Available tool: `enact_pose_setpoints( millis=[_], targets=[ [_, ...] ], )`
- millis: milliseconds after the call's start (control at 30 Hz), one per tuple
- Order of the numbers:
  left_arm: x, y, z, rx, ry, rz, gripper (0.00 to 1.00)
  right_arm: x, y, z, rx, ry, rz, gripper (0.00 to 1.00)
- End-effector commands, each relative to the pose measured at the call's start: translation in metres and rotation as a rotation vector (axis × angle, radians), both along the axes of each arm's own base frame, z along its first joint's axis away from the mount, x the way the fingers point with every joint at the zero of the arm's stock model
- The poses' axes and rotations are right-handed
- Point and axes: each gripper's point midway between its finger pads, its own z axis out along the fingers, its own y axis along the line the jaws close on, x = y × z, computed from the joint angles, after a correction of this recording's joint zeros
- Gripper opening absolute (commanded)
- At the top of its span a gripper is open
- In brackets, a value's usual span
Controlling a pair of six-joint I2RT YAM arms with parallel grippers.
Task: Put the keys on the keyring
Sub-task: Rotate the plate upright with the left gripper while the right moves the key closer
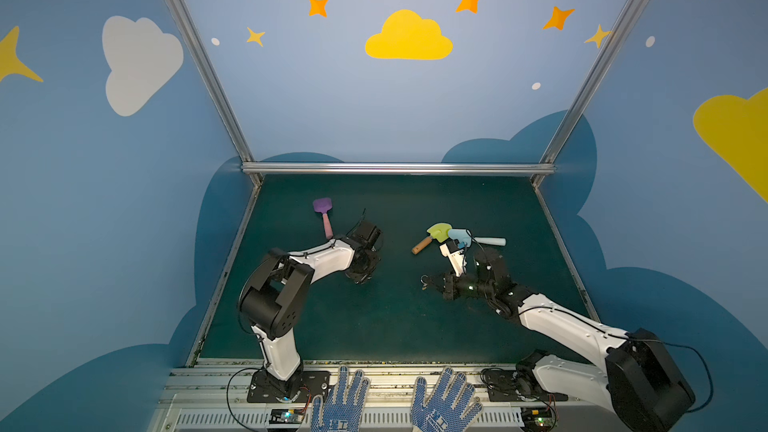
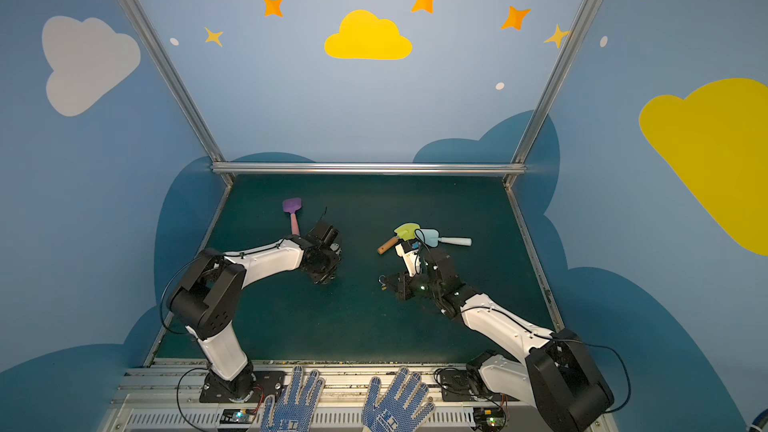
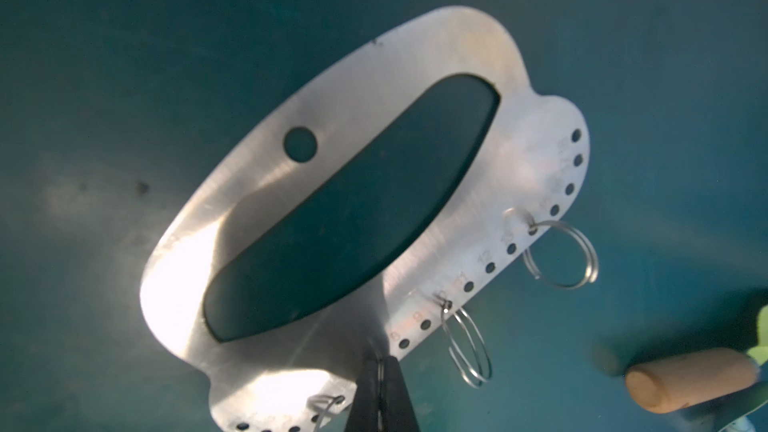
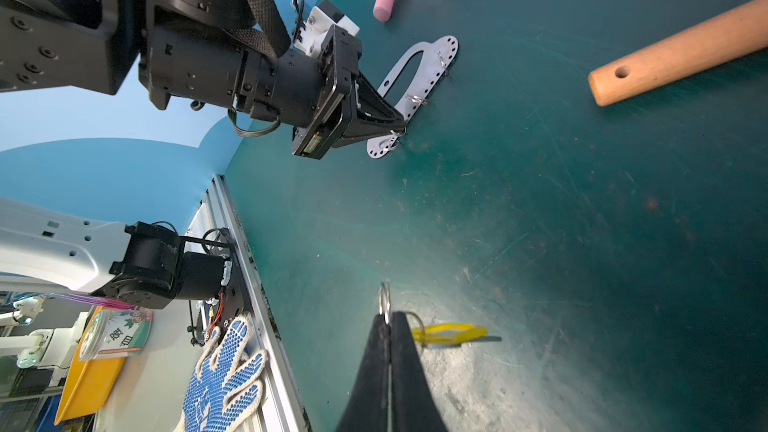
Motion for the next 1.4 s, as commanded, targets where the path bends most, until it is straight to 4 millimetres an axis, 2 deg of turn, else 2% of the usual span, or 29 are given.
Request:
enact_pose_setpoints(
  millis=[0,200,367,467,600,767,900,1000,1367],
  targets=[
    [-0.003,-0.003,0.017,-0.014,0.02,-0.038,0.04,0.002,0.002,0.003,0.018,-0.01,0.003,0.0],
    [0.011,-0.028,0.047,-0.133,-0.04,-0.068,0.04,0.004,0.003,0.013,0.007,-0.04,0.009,0.0],
    [0.015,-0.051,0.06,-0.26,-0.06,-0.065,0.04,0.01,0.008,0.029,0.023,-0.07,0.019,0.0],
    [0.017,-0.058,0.064,-0.311,-0.089,-0.054,0.04,0.013,0.012,0.038,0.058,-0.072,0.017,0.0],
    [0.014,-0.063,0.06,-0.381,-0.109,-0.032,0.04,0.019,0.018,0.038,0.093,-0.061,-0.002,0.0],
    [0.01,-0.07,0.057,-0.442,-0.136,-0.044,0.04,0.033,0.029,0.016,0.109,-0.013,-0.026,0.0],
    [0.004,-0.059,0.05,-0.334,-0.123,-0.077,0.04,0.039,0.039,0.005,0.117,0.028,-0.015,0.0],
    [-0.001,-0.043,0.037,-0.203,-0.105,-0.099,0.04,0.04,0.041,0.0,0.115,0.039,-0.015,0.0],
    [-0.011,-0.046,-0.003,-0.152,0.006,-0.141,0.05,0.037,0.037,-0.006,0.091,0.05,-0.027,0.0]
  ],
)
